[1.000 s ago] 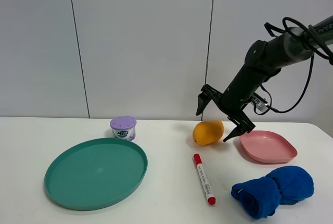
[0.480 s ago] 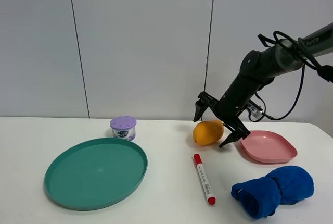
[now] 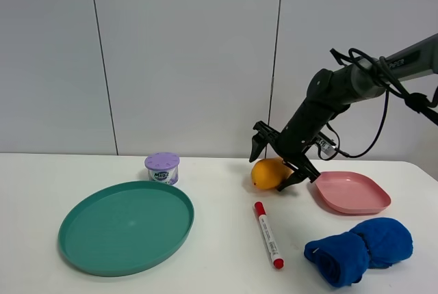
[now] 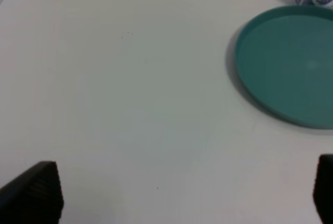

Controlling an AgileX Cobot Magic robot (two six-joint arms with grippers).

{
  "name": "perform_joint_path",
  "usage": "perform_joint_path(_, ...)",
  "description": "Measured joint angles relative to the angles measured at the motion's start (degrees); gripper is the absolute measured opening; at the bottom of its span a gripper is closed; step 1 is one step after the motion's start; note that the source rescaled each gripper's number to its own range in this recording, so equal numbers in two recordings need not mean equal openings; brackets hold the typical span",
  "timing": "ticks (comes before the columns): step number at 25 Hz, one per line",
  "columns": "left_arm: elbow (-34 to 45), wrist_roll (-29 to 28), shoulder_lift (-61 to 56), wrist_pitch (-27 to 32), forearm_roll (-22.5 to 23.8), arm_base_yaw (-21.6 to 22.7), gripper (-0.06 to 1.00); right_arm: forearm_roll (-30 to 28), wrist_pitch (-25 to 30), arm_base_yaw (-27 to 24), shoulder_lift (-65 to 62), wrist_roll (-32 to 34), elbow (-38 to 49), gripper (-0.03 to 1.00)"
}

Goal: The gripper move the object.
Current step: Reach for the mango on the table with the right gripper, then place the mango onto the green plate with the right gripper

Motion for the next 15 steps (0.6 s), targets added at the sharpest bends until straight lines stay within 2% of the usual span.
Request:
perform_joint_path(2,0.00,0.00,0.00,0.00,0.00,0.00,1.00,0.00,0.51,0.00,0.07,0.00,0.00,0.05)
perform_joint_path(3,0.00,0.00,0.00,0.00,0.00,0.00,1.00,0.07,0.62,0.00,0.13,0.00,-0.02,0.00)
perform_joint_path(10,0.00,0.00,0.00,0.00,0.00,0.00,1.00,-0.88,1.49,0.00,-0.11,-0.46,-0.07,0.00)
perform_joint_path(12,0.00,0.00,0.00,0.00,0.00,0.00,1.00,-3.62,2.11,0.00,-1.32,-1.90,0.05,0.00)
perform_joint_path(15,0.00,0.00,0.00,0.00,0.00,0.00,1.00,-4.58,2.64,0.00,-3.93,-5.53,0.05,0.00)
